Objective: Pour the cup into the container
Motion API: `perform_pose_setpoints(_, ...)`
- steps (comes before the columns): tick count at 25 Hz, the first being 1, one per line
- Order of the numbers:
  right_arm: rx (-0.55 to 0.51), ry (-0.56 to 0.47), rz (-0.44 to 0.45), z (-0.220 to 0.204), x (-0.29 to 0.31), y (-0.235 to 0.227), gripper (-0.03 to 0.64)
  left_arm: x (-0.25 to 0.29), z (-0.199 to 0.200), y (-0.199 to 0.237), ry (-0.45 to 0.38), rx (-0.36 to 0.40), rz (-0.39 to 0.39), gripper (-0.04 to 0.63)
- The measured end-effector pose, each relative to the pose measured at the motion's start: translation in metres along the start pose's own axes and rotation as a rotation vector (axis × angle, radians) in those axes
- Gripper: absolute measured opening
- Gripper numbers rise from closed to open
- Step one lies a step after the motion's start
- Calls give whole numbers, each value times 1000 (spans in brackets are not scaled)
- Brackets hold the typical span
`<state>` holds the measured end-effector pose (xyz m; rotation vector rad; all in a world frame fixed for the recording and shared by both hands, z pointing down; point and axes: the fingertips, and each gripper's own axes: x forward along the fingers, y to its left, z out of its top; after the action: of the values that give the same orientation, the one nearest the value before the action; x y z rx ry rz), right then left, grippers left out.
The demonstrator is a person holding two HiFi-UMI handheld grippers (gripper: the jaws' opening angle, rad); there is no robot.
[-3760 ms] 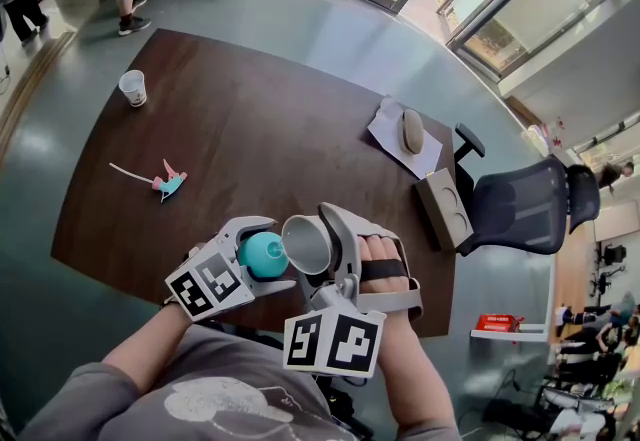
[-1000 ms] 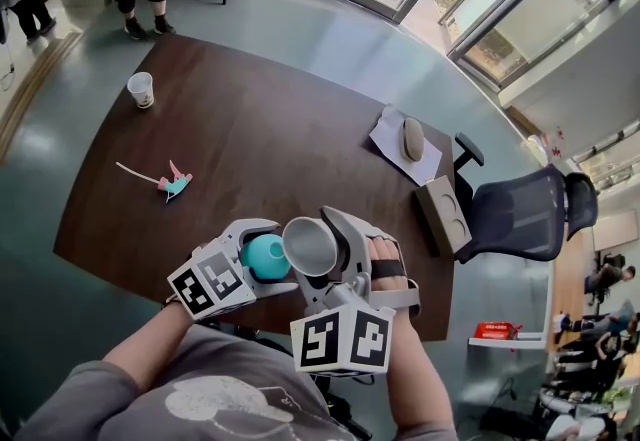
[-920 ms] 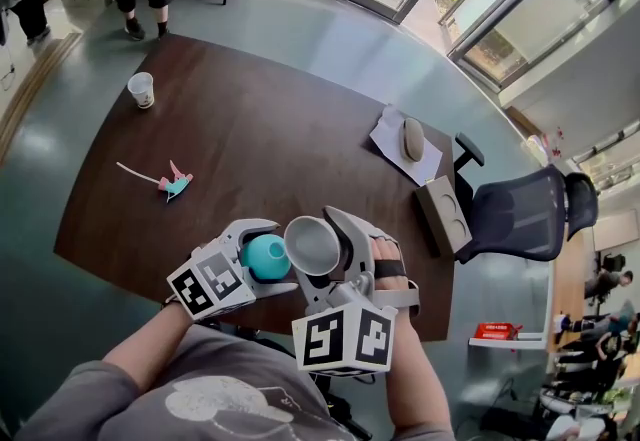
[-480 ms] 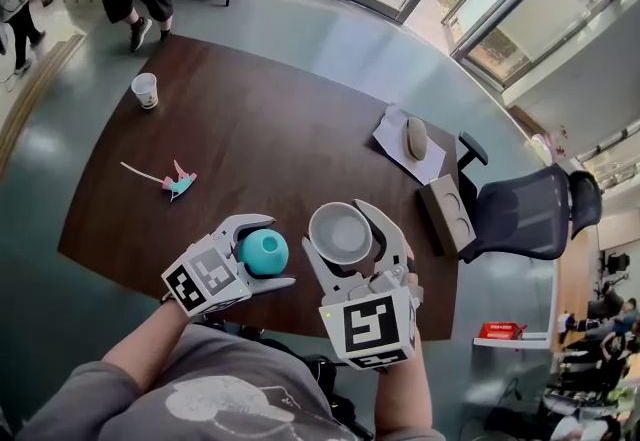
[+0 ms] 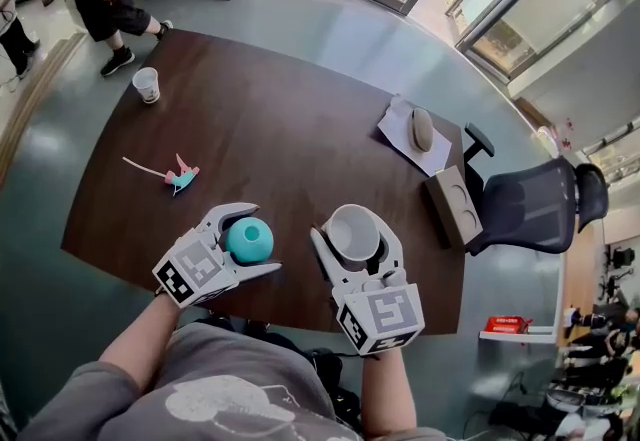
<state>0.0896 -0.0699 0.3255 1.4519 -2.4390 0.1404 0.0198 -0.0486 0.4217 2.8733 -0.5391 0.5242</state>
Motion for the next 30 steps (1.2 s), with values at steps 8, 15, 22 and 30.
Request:
perform_pose_setpoints(8, 140, -40, -82, -66, 8, -1, 295, 6, -46, 14, 36, 73, 74, 431)
perform_pose_setpoints(15, 186, 4, -102, -123, 22, 10, 295, 19, -76, 22, 50, 57, 99, 431)
perform_pose_setpoints(22, 200, 58, -68, -165, 39, 23, 295, 31, -101, 32, 73, 30, 105, 431)
perform_pose_setpoints(30, 202, 71, -96, -188, 52, 13, 295, 45, -114, 38, 49, 0, 94, 431)
